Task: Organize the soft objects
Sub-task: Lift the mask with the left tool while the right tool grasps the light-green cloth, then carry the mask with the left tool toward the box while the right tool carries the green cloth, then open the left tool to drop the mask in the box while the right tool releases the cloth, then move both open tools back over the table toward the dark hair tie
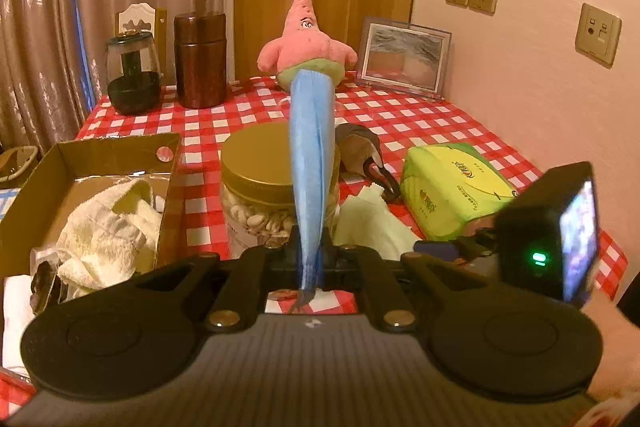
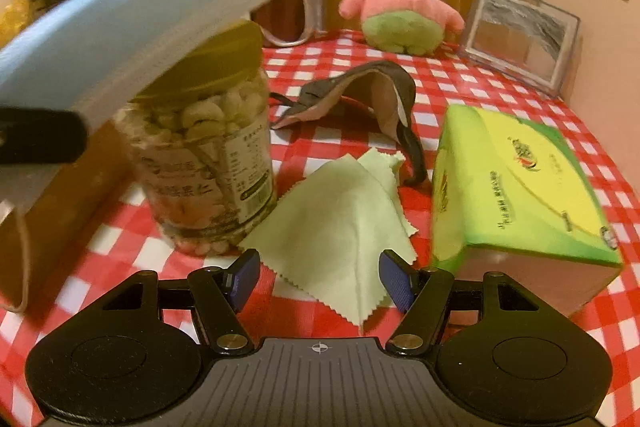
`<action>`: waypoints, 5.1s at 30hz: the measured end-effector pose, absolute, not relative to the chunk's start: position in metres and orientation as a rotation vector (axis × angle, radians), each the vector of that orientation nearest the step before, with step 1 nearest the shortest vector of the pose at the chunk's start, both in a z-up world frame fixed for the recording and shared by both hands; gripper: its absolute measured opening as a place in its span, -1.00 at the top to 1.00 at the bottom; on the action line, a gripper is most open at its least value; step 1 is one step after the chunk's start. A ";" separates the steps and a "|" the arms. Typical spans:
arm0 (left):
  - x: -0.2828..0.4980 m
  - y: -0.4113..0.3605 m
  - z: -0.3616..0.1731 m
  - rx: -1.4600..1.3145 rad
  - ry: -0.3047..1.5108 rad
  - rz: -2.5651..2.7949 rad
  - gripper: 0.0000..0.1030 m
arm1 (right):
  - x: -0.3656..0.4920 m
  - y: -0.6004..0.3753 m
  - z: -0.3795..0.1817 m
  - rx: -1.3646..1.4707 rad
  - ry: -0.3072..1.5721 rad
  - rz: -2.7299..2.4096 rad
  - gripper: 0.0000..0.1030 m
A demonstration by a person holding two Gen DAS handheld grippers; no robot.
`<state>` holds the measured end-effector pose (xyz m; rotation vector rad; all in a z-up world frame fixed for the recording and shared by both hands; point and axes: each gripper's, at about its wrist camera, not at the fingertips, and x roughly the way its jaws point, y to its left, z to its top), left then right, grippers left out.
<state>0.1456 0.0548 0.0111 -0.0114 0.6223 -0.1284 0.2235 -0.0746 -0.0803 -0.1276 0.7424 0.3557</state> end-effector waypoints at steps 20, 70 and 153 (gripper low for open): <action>0.138 0.058 0.012 -0.029 0.612 -0.139 0.93 | 0.209 -0.084 -0.069 -0.100 0.726 0.278 0.98; 0.045 0.060 0.091 -0.089 0.534 -0.167 0.95 | 0.109 -0.181 0.110 0.037 0.434 0.348 0.98; 0.062 0.217 0.057 -0.125 0.726 0.093 -0.03 | 0.151 0.001 0.058 -0.142 0.613 0.706 -0.19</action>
